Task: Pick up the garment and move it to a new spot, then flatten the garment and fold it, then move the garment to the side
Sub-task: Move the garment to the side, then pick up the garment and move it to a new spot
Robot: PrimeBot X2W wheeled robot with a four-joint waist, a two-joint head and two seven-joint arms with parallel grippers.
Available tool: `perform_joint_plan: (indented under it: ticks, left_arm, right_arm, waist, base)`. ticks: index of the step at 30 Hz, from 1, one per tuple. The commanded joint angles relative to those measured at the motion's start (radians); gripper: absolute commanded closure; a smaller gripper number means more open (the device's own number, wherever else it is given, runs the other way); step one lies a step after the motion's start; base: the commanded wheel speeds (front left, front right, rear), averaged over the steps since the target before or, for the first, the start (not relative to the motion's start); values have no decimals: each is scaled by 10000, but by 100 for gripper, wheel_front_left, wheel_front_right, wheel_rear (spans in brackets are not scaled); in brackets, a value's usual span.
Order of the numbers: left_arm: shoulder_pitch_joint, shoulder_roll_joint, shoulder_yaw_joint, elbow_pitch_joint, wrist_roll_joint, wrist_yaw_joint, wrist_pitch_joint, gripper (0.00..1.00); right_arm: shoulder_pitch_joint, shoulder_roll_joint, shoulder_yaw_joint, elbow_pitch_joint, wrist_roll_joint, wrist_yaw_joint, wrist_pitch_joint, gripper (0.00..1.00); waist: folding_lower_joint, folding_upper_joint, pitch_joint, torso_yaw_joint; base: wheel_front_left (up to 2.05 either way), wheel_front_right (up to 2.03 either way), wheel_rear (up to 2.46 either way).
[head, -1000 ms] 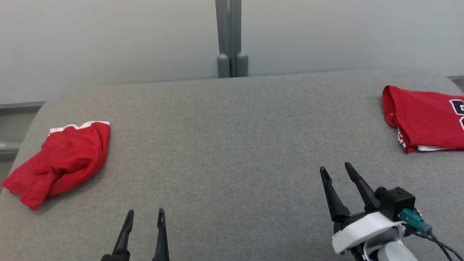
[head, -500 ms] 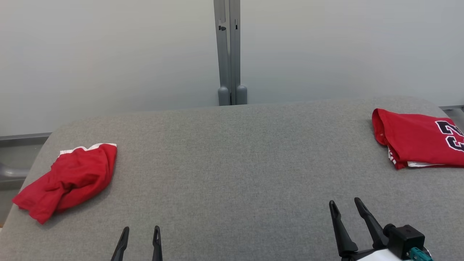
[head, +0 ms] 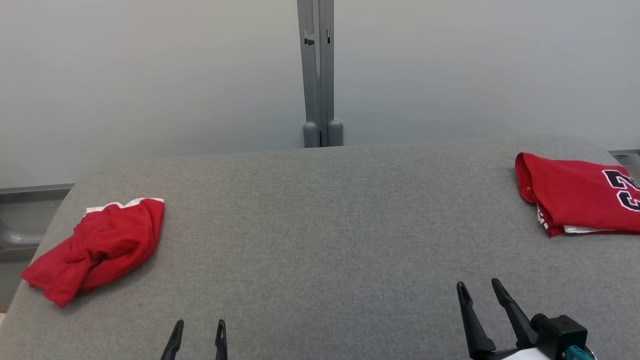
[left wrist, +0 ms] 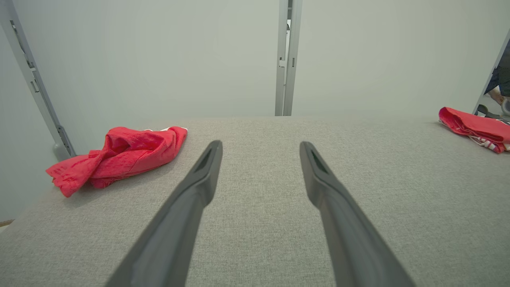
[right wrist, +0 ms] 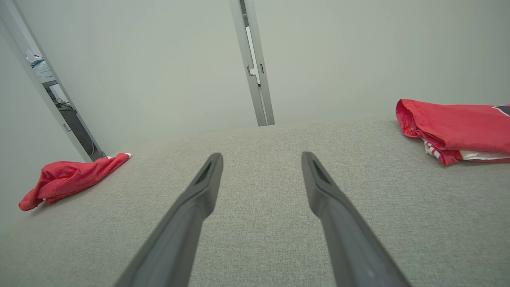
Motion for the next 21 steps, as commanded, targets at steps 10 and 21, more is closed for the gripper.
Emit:
perform_joint_plan:
  ticks: [10, 21]
  left_arm:
    - [-4, 9, 64, 120, 84, -68, -3, 0]
    - [-81, 9, 89, 168, 136, -80, -3, 0]
  right_arm:
    - [143, 83, -43, 44, -71, 1, -29, 0]
    - [130, 129, -83, 78, -57, 1, -29, 0]
  waist:
    - [1, 0, 6, 69]
    - [1, 0, 45, 162]
  base:
    - [0, 0, 0]
    - [0, 0, 0]
